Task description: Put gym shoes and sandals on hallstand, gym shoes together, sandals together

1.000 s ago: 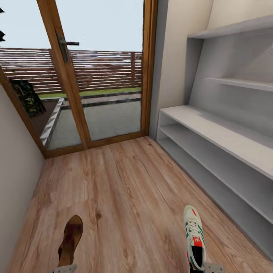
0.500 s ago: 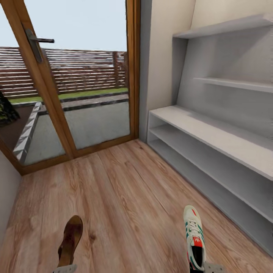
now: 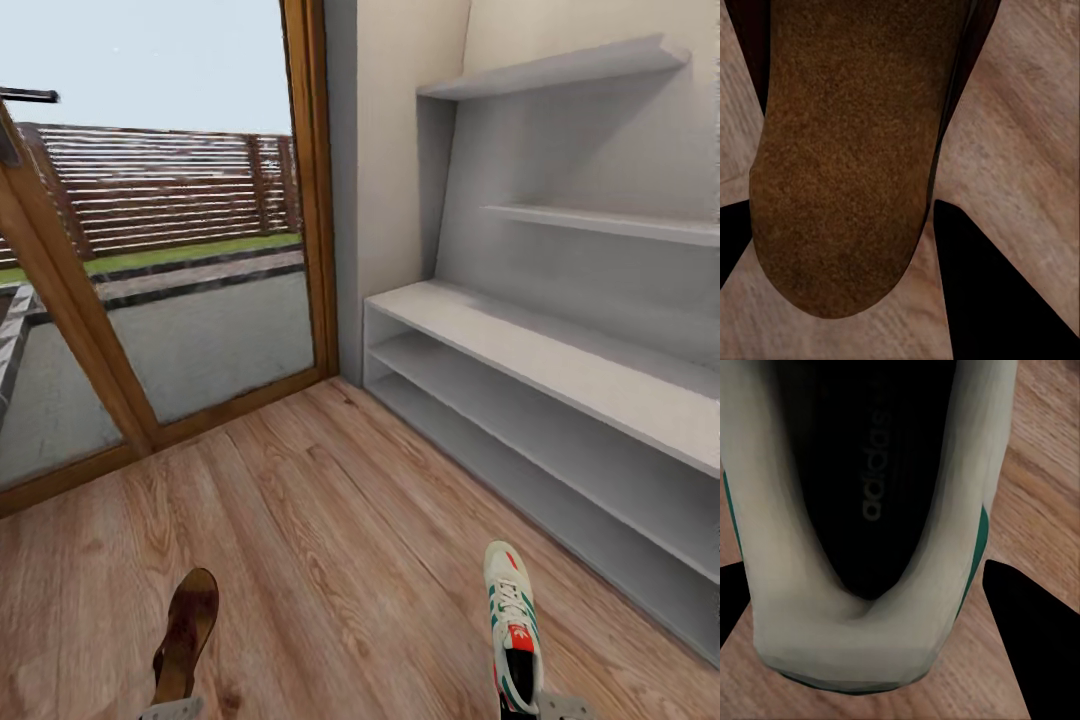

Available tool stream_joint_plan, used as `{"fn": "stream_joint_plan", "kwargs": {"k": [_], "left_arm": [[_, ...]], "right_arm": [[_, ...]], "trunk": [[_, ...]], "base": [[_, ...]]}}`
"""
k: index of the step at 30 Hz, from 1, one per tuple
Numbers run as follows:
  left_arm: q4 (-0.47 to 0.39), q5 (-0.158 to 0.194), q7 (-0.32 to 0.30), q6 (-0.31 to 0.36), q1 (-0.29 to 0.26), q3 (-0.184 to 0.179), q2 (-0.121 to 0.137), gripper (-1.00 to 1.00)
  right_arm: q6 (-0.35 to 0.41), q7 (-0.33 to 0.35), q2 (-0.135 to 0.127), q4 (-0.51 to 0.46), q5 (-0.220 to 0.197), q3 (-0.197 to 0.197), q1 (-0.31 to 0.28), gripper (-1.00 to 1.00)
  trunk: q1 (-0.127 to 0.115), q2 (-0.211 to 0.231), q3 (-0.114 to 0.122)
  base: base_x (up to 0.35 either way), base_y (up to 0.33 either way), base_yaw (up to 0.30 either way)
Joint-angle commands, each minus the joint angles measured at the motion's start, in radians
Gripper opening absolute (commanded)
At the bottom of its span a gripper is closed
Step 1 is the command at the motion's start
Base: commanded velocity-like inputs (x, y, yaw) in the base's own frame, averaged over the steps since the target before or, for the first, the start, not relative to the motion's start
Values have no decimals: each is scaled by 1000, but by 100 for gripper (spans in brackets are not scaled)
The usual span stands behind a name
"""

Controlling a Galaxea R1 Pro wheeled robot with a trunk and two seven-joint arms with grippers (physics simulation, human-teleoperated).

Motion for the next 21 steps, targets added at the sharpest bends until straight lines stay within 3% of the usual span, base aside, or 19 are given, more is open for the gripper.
{"fn": "stream_joint_plan", "kwargs": {"k": [1, 21], "left_arm": [[0, 2, -3, -2, 0, 3, 0, -100], [0, 1, -3, -2, 0, 3, 0, -100]], "right_arm": [[-4, 1, 0, 1, 0, -4, -1, -100], [-4, 1, 0, 1, 0, -4, -1, -100]], "trunk": [[0, 0, -1], [0, 0, -1]], "base": [[282, 235, -265], [261, 248, -265]]}}
